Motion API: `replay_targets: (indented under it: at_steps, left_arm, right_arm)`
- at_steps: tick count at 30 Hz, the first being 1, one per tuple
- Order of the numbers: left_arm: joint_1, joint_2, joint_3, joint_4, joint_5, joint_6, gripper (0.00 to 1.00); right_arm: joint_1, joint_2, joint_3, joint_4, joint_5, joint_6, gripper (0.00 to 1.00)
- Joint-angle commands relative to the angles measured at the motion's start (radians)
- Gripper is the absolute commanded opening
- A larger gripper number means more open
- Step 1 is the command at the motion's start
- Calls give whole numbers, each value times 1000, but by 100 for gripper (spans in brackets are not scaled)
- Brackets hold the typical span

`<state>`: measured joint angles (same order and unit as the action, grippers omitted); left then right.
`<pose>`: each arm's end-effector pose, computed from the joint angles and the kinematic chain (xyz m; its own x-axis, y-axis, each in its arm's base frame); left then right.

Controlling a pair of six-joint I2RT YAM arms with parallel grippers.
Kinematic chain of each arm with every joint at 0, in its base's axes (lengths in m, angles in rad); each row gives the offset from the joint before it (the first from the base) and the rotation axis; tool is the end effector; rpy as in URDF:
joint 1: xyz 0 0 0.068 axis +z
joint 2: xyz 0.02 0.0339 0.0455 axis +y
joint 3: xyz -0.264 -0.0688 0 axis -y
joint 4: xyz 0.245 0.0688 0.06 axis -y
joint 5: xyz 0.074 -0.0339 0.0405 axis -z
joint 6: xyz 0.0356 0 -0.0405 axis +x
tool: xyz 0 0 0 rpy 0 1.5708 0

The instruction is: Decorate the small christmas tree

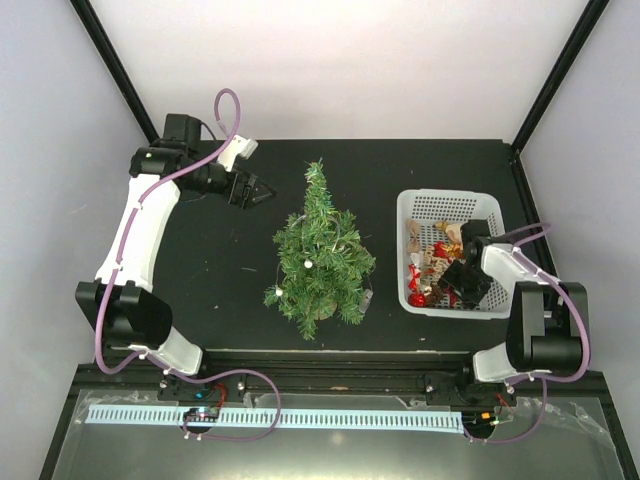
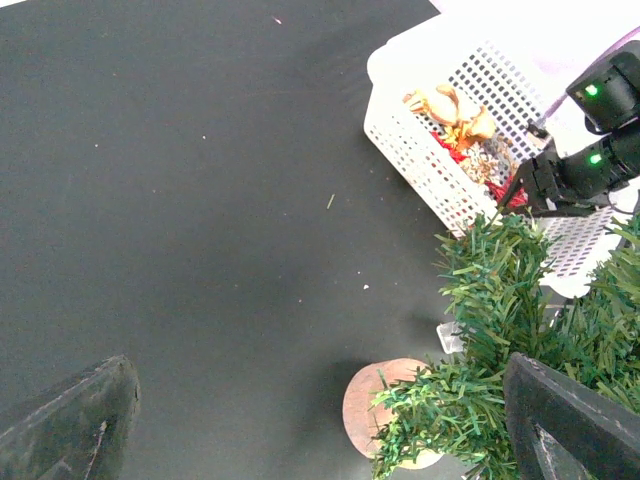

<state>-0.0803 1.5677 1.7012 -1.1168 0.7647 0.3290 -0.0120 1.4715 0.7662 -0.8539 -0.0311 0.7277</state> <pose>0.3063 -0.0494 0.3866 -0.6429 0.2856 -0.7107 0.6848 0.6300 -0.3662 0.2205 -0.0015 0.1535 -0.7389 0.6737 0.0120 0.6737 0.7383 0.0309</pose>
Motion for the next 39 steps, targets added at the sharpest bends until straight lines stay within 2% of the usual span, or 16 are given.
replay_targets:
  at_steps: [1, 6, 8, 13, 16, 18, 19, 24, 27, 31, 39]
  left_arm:
    - [-6, -36, 5, 8, 26, 7, 99]
    - [-7, -40, 1, 13, 39, 5, 99]
    - [-7, -42, -3, 16, 44, 4, 99]
    - [-6, -43, -10, 19, 45, 1, 99]
    - [-7, -42, -12, 18, 42, 1, 99]
    - [-6, -39, -16, 19, 44, -1, 99]
    - [-7, -38, -16, 19, 44, -1, 99]
    - [-7, -34, -17, 25, 47, -5, 99]
    - [-7, -30, -17, 25, 48, -5, 99]
    - [-7, -28, -14, 24, 48, -4, 99]
    - [-7, -23, -12, 17, 50, 1, 99]
  right_arm:
    - [-3, -42, -48, 253, -172, -14, 58]
    - [-2, -250, -50, 444, -259, -59, 57]
    - [-3, -263, -10, 431, -247, -84, 57]
    - [-2, -216, 57, 318, -158, -94, 56]
    - [-2, -102, 163, 74, 23, -73, 56]
    - [-2, 2, 225, -88, 91, -76, 54]
    - [-3, 26, 230, -118, 112, -74, 53]
    - [-3, -9, 179, -118, 141, -57, 51]
    - [-3, 22, 171, -126, 139, -57, 48]
    - [-6, 43, 152, -100, 138, -57, 48]
    - [-16, 142, 141, -52, 84, -84, 64]
